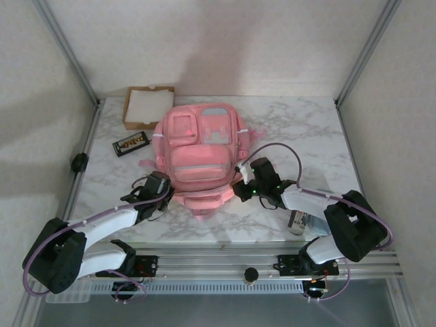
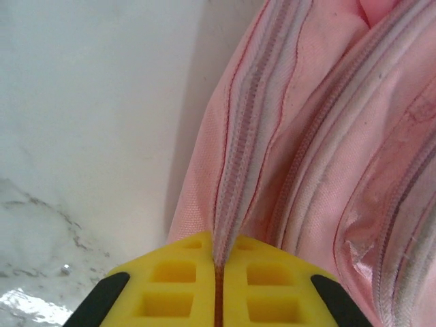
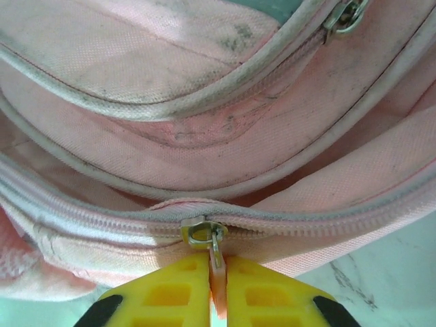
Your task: Pack the student bag
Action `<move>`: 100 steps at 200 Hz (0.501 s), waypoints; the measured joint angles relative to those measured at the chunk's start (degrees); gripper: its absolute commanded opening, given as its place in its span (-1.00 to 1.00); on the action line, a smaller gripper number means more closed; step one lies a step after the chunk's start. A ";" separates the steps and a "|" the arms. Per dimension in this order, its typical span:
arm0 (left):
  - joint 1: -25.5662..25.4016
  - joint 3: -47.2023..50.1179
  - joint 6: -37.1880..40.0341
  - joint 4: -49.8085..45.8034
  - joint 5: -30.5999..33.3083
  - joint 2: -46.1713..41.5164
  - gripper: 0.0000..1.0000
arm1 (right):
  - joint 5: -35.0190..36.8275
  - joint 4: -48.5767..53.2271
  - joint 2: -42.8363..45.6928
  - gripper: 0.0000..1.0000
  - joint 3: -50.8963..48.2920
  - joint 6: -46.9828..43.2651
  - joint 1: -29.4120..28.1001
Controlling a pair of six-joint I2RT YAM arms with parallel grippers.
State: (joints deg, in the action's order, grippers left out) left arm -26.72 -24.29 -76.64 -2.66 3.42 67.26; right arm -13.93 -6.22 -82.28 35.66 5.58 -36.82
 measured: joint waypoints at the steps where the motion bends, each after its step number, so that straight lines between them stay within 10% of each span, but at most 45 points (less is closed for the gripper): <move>1: 0.11 -0.02 0.07 -0.04 0.00 -0.04 -1.00 | -0.02 0.02 0.00 -0.87 0.00 0.00 0.00; 100: 22.58 -1.77 15.17 -7.48 -6.45 -4.68 -1.00 | 2.45 7.48 -1.53 -1.00 6.97 6.25 1.70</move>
State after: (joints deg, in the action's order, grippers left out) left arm -4.14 -26.06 -61.47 -10.13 -3.03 62.59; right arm -11.49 1.26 -83.81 42.63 11.84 -35.11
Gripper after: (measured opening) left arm 0.079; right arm 0.063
